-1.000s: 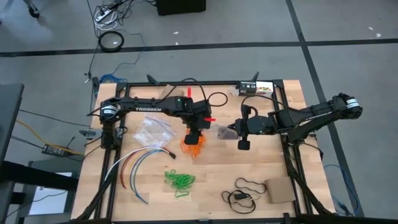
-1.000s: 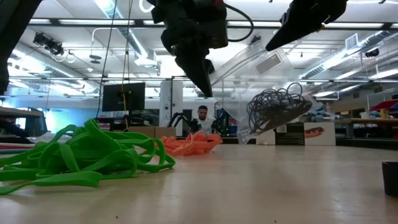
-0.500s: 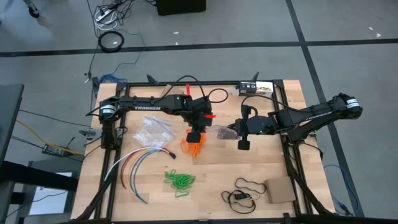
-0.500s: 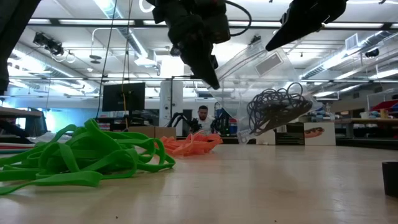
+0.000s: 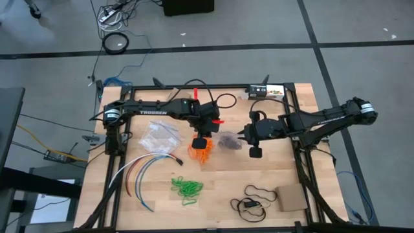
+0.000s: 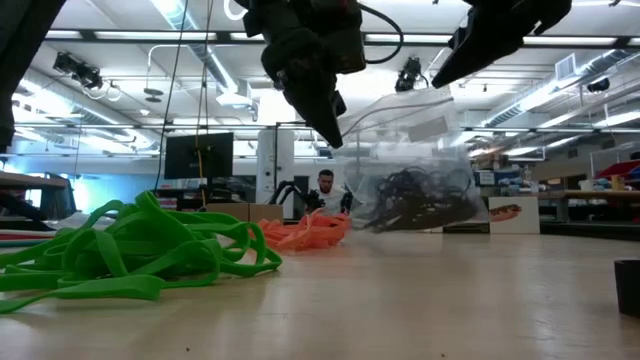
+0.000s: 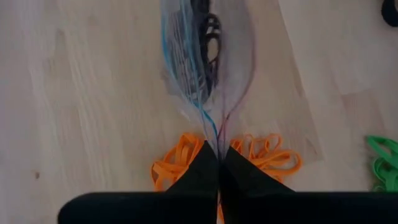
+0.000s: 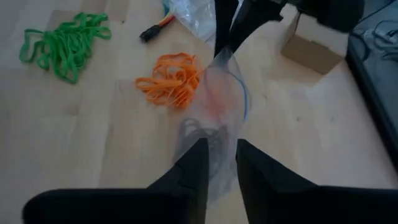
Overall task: Sort rubber bands
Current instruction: Close the transparent zip bag
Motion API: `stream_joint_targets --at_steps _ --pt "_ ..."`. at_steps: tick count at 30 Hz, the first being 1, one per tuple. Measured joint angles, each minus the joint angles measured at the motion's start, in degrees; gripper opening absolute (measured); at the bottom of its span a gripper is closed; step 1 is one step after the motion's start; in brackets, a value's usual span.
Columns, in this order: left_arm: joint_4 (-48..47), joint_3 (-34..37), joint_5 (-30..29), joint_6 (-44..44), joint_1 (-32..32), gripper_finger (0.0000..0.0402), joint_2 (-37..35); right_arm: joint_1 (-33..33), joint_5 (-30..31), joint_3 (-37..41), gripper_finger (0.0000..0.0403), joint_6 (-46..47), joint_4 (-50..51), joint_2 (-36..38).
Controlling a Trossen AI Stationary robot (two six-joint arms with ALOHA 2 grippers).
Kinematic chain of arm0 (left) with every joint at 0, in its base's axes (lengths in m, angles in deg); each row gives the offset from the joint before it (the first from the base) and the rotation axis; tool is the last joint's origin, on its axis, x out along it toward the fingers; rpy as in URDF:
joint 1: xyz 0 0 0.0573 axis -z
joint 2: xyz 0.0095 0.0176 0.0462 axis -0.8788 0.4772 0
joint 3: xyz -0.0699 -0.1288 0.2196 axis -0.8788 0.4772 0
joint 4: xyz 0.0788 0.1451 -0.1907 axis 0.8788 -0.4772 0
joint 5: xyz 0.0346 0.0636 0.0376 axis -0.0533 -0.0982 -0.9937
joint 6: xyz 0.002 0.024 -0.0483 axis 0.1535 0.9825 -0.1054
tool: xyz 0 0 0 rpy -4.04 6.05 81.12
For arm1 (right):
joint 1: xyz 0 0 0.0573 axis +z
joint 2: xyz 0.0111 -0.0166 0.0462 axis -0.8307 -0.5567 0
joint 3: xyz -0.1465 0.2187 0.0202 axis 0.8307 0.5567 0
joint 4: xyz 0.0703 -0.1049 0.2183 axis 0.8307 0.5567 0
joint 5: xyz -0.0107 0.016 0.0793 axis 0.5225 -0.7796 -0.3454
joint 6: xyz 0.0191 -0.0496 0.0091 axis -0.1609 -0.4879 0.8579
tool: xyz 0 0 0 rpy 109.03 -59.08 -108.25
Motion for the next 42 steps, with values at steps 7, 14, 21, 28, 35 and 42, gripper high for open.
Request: stream_joint_targets --at_steps 7,14,21,28,35,42 --pt "-3.2 0.0 0.0 0.2 0.0 0.0001 0.0 -0.2 -2.5 4.6 0.0084 1.8 0.2 0.0" --pt "-7.0 0.0 0.2 1.6 0.0 0.0001 0.0 1.0 3.8 8.5 0.0082 1.5 -3.9 0.0" --pt "-10.8 -3.8 0.0 3.2 0.1 0.0000 0.1 0.5 9.4 8.6 0.0082 -2.0 -5.2 0.0" --pt "-15.4 -10.5 -1.8 4.6 0.1 0.0000 0.1 -1.1 5.5 9.3 0.0080 -0.8 -8.8 0.0" --pt "-20.5 -12.1 -4.6 6.1 0.3 0.0000 0.3 -1.4 6.0 21.9 0.0068 5.8 -18.3 2.9" --pt "-23.4 -12.2 -6.4 7.3 0.7 0.0000 4.4 -0.5 6.1 41.8 0.0067 5.7 -61.3 4.8"
